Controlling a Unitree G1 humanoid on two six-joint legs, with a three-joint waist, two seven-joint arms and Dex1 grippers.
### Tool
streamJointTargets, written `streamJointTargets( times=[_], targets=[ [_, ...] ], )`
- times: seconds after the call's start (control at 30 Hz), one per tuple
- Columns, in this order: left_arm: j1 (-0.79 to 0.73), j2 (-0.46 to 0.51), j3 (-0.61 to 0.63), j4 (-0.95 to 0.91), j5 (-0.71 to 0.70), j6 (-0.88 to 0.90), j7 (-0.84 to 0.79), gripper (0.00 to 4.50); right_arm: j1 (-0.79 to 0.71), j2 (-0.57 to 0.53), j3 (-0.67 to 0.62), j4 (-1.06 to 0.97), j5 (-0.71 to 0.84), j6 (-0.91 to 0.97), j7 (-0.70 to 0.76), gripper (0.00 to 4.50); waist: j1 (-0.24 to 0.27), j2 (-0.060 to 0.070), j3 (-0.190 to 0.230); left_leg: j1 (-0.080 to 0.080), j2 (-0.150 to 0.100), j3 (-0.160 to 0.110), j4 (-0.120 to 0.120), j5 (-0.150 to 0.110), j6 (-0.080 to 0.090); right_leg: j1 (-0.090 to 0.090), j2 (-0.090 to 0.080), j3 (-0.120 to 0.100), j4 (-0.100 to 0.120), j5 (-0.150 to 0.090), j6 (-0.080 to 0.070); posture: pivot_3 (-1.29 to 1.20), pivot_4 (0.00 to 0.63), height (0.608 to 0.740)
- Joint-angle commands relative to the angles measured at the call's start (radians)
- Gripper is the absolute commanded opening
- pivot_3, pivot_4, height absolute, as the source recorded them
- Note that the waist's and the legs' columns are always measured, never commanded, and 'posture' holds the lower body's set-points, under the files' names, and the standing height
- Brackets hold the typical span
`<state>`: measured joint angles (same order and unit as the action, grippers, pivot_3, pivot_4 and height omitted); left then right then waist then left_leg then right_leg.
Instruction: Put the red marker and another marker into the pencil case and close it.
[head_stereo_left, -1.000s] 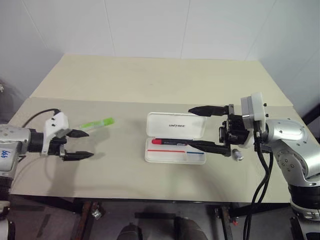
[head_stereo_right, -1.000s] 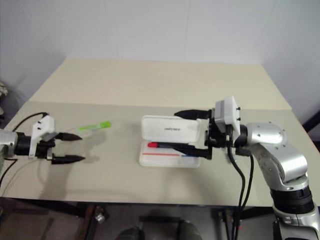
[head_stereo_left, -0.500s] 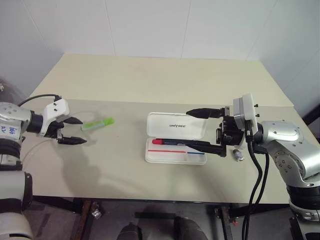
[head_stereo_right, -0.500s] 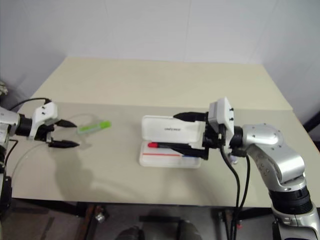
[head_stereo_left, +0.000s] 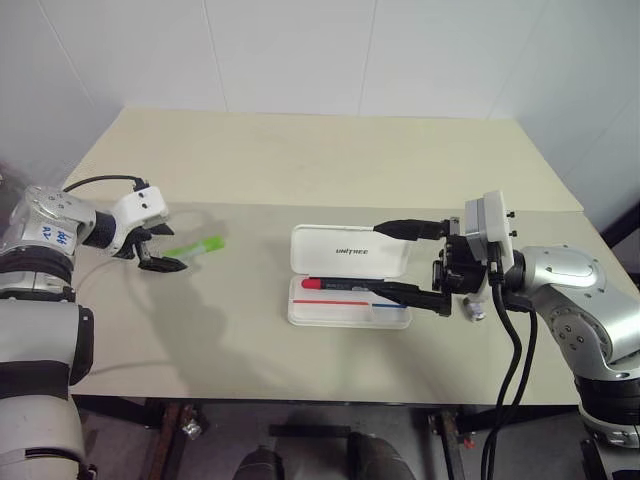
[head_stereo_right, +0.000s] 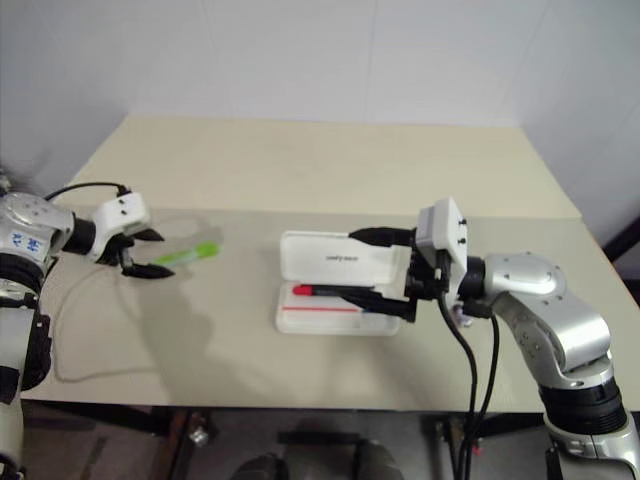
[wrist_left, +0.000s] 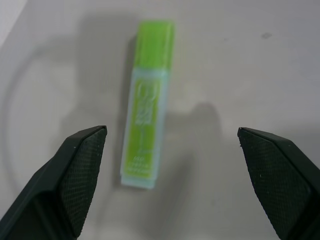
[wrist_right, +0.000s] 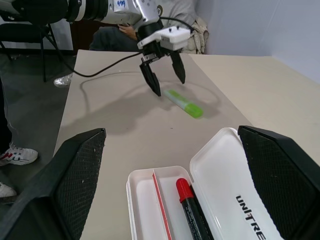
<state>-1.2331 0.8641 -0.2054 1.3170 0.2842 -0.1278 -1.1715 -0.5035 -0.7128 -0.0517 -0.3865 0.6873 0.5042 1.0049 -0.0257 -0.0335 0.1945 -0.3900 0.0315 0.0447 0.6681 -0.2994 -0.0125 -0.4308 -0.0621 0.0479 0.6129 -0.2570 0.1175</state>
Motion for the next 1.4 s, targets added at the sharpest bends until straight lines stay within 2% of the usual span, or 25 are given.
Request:
streamJointTargets(
  times=[0.03, 0.43, 0.67, 0.97, 1.03, 1.4],
  targets=[
    [-0.029, -0.002, -0.003, 0.015, 0.028, 0.022, 0.048, 4.46, -0.004, -0.011, -0.045, -0.044, 0.021, 0.0, -0.017, 4.5, 0.0, 0.0, 0.0, 0.0, 0.0, 0.0, 0.0, 0.0, 0.0, 0.0, 0.0, 0.0, 0.0, 0.0, 0.0, 0.0, 0.15, 0.74],
    [0.006, -0.056, 0.008, 0.04, 0.052, 0.053, 0.161, 4.46, 0.021, -0.007, -0.075, -0.1, 0.04, 0.036, -0.086, 4.5, 0.001, 0.0, 0.0, 0.0, 0.0, 0.0, 0.0, 0.0, 0.0, 0.0, 0.0, 0.0, 0.0, 0.0, 0.0, 0.0, 0.15, 0.74],
    [0.046, -0.081, 0.039, 0.044, 0.033, 0.088, 0.128, 4.46, 0.023, -0.015, -0.088, -0.126, 0.058, 0.057, -0.121, 4.5, 0.001, 0.0, 0.0, 0.0, 0.0, 0.0, 0.0, 0.0, 0.0, 0.0, 0.0, 0.0, 0.001, 0.0, 0.0, 0.0, 0.15, 0.74],
    [0.087, -0.074, 0.069, 0.042, 0.026, 0.116, 0.056, 1.6, 0.04, -0.033, -0.121, -0.164, 0.086, 0.084, -0.16, 4.5, 0.001, 0.0, 0.0, 0.001, 0.0, 0.0, 0.001, 0.0, 0.0, 0.001, 0.0, 0.0, 0.002, 0.0, 0.0, 0.0, 0.15, 0.74],
    [0.094, -0.074, 0.069, 0.041, 0.029, 0.116, 0.052, 1.11, 0.041, -0.036, -0.125, -0.168, 0.092, 0.087, -0.164, 4.5, 0.001, 0.0, -0.001, 0.002, -0.001, 0.0, 0.001, 0.0, 0.0, 0.001, -0.001, 0.0, 0.002, 0.0, 0.0, 0.0, 0.15, 0.74],
    [0.063, -0.057, 0.058, 0.024, 0.045, 0.017, 0.06, 1.11, 0.037, -0.032, -0.106, -0.151, 0.09, 0.076, -0.163, 4.5, 0.001, 0.001, -0.002, 0.003, 0.0, 0.0, 0.002, 0.0, 0.0, 0.002, -0.001, 0.001, 0.003, 0.0, 0.0, 0.0, 0.15, 0.74]
  ],
)
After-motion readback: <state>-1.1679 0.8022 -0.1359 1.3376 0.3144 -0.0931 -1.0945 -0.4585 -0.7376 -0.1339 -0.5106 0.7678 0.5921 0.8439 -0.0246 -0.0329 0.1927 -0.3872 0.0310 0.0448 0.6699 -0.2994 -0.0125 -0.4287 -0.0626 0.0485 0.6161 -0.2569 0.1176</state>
